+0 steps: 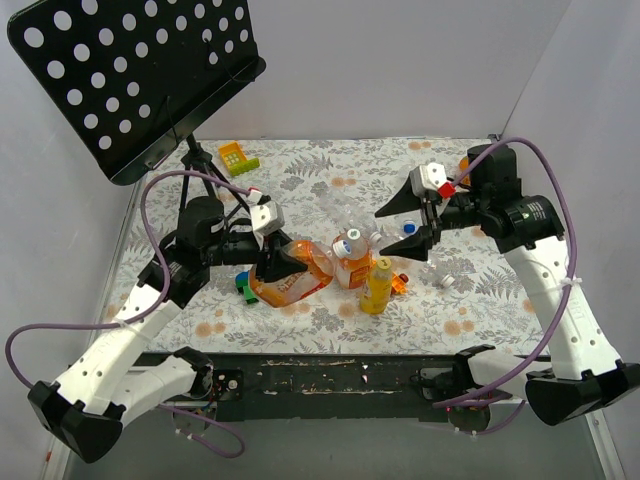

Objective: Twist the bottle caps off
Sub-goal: Unscrew the bottle cap from the plastic bottle.

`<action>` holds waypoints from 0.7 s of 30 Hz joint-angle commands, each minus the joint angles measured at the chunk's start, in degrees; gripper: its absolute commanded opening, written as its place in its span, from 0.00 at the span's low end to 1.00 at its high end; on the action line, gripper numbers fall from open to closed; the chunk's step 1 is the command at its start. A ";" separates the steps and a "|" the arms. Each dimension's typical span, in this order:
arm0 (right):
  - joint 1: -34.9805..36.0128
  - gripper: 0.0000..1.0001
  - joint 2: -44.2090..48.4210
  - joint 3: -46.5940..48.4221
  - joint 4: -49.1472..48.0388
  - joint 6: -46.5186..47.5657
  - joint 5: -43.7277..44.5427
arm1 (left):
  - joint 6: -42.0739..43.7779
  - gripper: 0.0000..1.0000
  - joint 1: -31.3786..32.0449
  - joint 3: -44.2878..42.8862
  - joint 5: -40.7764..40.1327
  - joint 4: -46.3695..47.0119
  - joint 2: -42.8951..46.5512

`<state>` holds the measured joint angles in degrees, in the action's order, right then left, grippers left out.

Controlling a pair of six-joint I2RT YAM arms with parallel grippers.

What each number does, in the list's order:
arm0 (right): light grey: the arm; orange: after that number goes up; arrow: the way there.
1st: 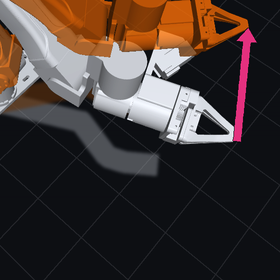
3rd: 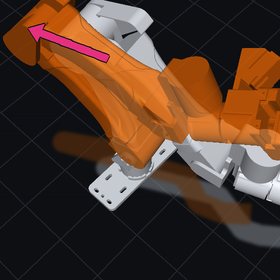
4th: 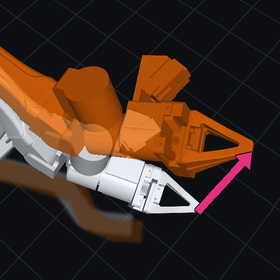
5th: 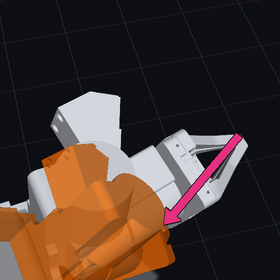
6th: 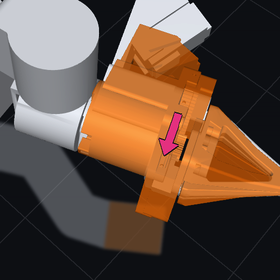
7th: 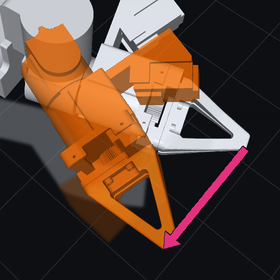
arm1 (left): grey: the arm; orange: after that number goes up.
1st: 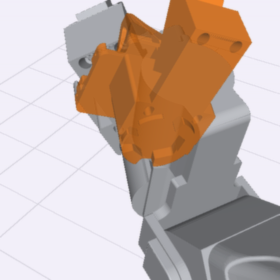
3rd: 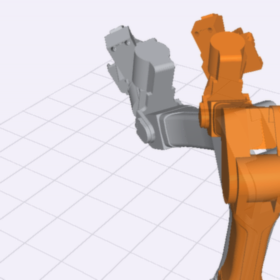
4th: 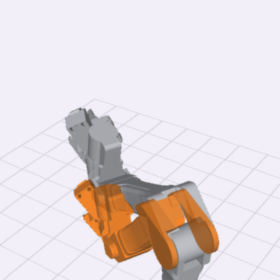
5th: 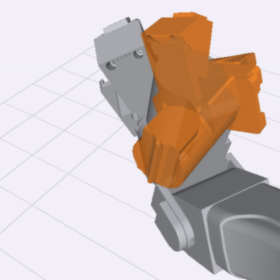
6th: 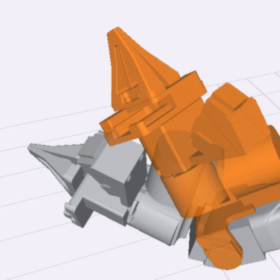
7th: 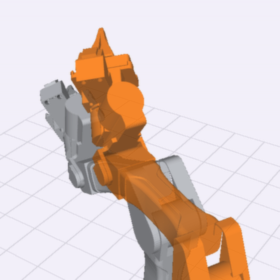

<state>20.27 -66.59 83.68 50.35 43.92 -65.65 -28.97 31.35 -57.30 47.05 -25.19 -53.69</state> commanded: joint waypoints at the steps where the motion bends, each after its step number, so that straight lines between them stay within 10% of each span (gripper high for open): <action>1: -2.25 0.81 1.72 -2.20 -7.70 -9.08 -4.14 | 0.40 0.00 0.29 0.35 -2.74 3.57 2.01; 21: -4.63 0.80 -2.58 -4.84 -30.22 -46.82 -6.78 | 8.75 0.00 13.28 -7.47 -31.56 5.06 -3.52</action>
<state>15.77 -67.99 79.11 25.32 3.07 -70.57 -23.31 39.51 -61.84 26.89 -21.02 -56.10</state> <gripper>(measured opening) 0.805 0.381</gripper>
